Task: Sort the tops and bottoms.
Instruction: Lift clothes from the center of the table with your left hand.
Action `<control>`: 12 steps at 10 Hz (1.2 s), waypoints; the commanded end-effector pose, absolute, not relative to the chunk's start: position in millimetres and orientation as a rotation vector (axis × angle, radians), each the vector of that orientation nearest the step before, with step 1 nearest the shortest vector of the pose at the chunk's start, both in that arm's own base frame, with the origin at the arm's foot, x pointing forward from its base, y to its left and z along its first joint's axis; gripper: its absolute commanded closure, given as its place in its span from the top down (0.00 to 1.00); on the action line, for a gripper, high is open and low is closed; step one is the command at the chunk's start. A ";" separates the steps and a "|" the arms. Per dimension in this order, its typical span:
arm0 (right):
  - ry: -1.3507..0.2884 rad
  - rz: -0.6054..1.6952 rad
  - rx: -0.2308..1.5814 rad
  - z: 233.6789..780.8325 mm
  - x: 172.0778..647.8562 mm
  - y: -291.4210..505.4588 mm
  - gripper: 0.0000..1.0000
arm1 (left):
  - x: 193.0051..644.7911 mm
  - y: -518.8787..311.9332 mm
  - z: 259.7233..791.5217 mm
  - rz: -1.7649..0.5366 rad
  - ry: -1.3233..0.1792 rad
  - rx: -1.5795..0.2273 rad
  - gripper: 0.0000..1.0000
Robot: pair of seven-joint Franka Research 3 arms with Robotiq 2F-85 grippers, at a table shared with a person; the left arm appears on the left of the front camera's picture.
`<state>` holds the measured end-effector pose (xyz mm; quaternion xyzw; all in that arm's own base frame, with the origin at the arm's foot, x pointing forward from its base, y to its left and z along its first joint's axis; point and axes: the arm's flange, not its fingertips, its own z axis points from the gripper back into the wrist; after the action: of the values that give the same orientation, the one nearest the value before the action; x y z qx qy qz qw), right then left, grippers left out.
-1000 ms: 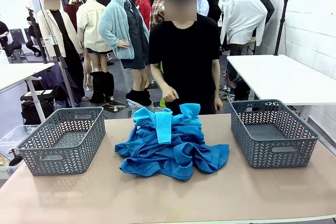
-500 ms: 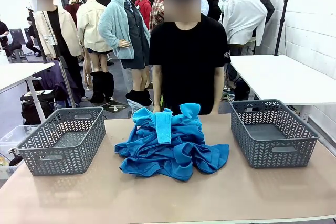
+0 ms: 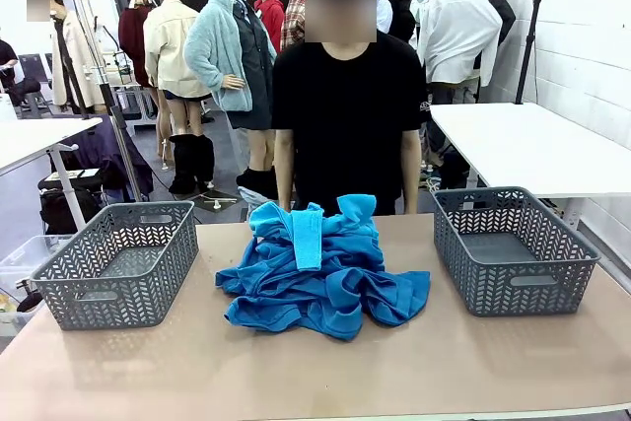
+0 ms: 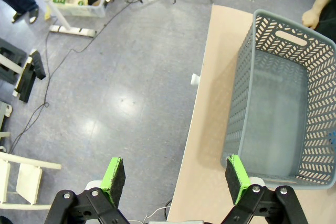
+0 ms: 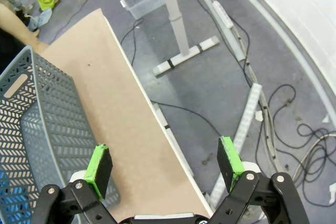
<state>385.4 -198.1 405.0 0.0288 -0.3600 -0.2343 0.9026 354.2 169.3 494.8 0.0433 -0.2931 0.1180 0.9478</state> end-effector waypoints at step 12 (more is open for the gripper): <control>-0.741 -0.485 0.056 408.3 385.0 -195.9 1.00 | 405.8 -136.8 550.5 -0.897 -0.445 0.131 1.00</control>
<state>385.6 -197.1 406.0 0.0288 -0.3608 -0.2331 0.9026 393.2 -144.3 540.1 0.0513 -0.2248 -0.3988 0.8876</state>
